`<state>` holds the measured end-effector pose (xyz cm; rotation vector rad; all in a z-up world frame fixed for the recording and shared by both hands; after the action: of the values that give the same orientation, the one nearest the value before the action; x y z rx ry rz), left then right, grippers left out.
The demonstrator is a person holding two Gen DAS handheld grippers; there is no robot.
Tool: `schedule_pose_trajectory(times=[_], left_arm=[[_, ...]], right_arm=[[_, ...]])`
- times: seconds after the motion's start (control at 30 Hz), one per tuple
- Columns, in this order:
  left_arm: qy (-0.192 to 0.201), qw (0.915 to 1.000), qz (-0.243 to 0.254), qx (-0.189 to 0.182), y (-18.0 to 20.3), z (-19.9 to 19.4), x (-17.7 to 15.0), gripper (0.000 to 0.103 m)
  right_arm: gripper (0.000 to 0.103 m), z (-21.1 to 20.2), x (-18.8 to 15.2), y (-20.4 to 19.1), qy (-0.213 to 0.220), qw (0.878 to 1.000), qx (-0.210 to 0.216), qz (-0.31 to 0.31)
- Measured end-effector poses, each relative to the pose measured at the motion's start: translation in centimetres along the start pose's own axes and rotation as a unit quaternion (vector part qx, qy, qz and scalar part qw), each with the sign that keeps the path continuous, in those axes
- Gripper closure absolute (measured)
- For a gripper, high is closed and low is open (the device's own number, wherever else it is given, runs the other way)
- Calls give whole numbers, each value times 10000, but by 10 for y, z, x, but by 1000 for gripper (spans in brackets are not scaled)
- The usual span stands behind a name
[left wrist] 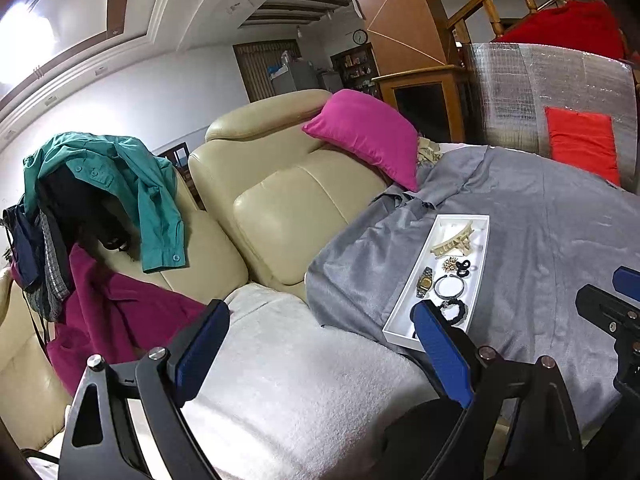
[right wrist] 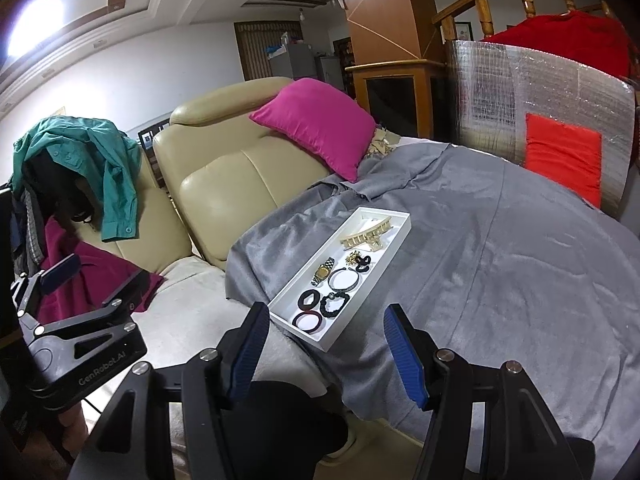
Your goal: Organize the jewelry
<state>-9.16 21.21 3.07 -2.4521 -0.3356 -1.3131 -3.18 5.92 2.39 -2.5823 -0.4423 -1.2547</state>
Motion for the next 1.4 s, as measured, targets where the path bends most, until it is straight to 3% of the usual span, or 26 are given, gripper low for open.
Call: schedule_pose_trajectory(times=[1.4], left_arm=[[-110,9998,-168,88,-16,13,-5,10]], right_arm=[[39,13,3,-13,-56,9999,32,-109]])
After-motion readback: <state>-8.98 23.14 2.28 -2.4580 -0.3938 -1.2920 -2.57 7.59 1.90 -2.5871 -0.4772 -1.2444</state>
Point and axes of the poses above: each gripper's, at about its wrist camera, not at the fingertips, and z roughly the way its jaws point, y to its right, x to its top, the point moved 3 cm from there along z, roughly the way its jaws point, and after that the axes turned 9 degrees about -x, right-handed, at the moved point
